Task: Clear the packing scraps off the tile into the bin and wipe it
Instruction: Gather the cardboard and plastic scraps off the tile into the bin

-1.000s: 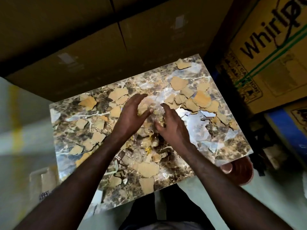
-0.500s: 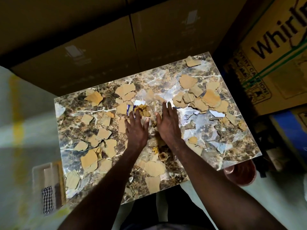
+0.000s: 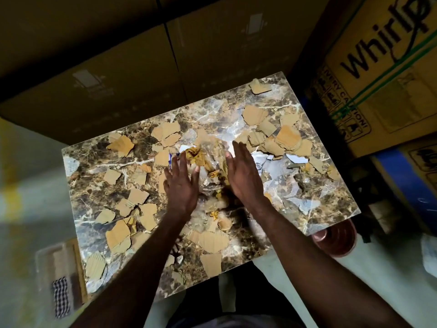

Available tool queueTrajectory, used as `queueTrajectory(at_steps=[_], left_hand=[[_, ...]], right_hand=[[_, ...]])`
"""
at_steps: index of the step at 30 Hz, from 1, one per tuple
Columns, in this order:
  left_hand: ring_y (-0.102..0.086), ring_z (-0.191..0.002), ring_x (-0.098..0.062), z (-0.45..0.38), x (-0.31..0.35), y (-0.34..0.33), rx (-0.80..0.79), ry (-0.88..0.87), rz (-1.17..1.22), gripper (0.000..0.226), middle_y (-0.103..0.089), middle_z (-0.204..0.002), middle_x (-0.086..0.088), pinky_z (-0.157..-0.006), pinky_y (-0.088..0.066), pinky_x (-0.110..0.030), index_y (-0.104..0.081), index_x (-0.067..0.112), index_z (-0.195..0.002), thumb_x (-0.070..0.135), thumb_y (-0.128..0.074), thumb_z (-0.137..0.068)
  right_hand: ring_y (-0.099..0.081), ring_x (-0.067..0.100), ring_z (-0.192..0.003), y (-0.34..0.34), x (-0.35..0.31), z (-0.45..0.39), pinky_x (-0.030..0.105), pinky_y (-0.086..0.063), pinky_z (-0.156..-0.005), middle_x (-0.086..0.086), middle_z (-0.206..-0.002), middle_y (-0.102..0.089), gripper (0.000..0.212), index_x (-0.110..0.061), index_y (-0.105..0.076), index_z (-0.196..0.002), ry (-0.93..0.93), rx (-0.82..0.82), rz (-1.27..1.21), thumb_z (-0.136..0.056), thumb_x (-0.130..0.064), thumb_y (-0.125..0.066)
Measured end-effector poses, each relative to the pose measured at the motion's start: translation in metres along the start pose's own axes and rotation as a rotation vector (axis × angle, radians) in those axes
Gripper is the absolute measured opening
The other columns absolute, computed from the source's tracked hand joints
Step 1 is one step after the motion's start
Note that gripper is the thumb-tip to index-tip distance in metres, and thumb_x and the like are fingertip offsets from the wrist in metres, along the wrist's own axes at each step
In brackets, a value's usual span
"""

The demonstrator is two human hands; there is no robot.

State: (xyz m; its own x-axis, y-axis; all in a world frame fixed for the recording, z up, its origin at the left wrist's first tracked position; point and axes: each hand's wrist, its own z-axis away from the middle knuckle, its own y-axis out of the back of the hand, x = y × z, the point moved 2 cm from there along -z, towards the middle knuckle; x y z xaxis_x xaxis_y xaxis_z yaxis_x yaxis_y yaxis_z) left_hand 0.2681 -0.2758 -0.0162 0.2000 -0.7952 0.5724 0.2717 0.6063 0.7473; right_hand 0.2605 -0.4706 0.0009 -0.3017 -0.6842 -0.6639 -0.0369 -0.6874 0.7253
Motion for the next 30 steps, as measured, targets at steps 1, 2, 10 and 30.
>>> queueTrajectory(at_steps=[1, 2, 10, 30], left_hand=[[0.006, -0.163, -0.041, 0.003, 0.004, 0.004, 0.009, -0.007, 0.001, 0.070, 0.005, -0.180, 0.000, -0.126, -0.002, -0.069, 0.002, 0.046, -0.169, 0.068, -0.026, -0.109], [0.006, -0.164, -0.040, 0.006, 0.008, 0.008, 0.021, -0.013, -0.001, 0.069, 0.006, -0.180, 0.001, -0.126, 0.000, -0.069, 0.002, 0.047, -0.168, 0.068, -0.026, -0.109], [0.005, -0.166, -0.022, 0.024, 0.089, 0.001, 0.057, -0.239, 0.059, 0.056, -0.005, -0.179, 0.012, -0.132, -0.004, -0.060, -0.022, 0.042, -0.167, 0.051, -0.037, -0.114], [-0.054, -0.133, -0.013, 0.061, 0.098, -0.013, 0.173, -0.313, 0.254, 0.034, -0.062, -0.140, 0.005, -0.111, -0.049, -0.042, -0.061, 0.023, -0.144, 0.018, -0.055, -0.112]], right_hand=[[-0.036, 0.028, -0.155, 0.010, 0.007, 0.004, 0.045, -0.037, -0.124, 0.009, -0.171, -0.035, 0.059, -0.020, -0.036, -0.164, 0.005, 0.033, -0.025, -0.113, -0.051, -0.030], [-0.042, 0.026, -0.151, 0.022, 0.016, 0.008, 0.042, -0.043, -0.119, 0.007, -0.168, -0.040, 0.056, -0.021, -0.040, -0.161, 0.000, 0.072, -0.053, -0.113, -0.051, -0.032], [-0.064, 0.031, -0.111, 0.102, 0.154, 0.035, 0.041, -0.056, -0.094, 0.013, -0.125, -0.063, 0.031, -0.011, -0.063, -0.132, -0.239, 0.262, 0.170, -0.102, -0.012, -0.062], [-0.060, 0.021, -0.120, 0.064, 0.023, 0.047, 0.036, -0.054, -0.096, 0.000, -0.134, -0.060, 0.041, -0.023, -0.058, -0.144, 0.143, -0.007, -0.049, -0.103, -0.022, -0.067]])
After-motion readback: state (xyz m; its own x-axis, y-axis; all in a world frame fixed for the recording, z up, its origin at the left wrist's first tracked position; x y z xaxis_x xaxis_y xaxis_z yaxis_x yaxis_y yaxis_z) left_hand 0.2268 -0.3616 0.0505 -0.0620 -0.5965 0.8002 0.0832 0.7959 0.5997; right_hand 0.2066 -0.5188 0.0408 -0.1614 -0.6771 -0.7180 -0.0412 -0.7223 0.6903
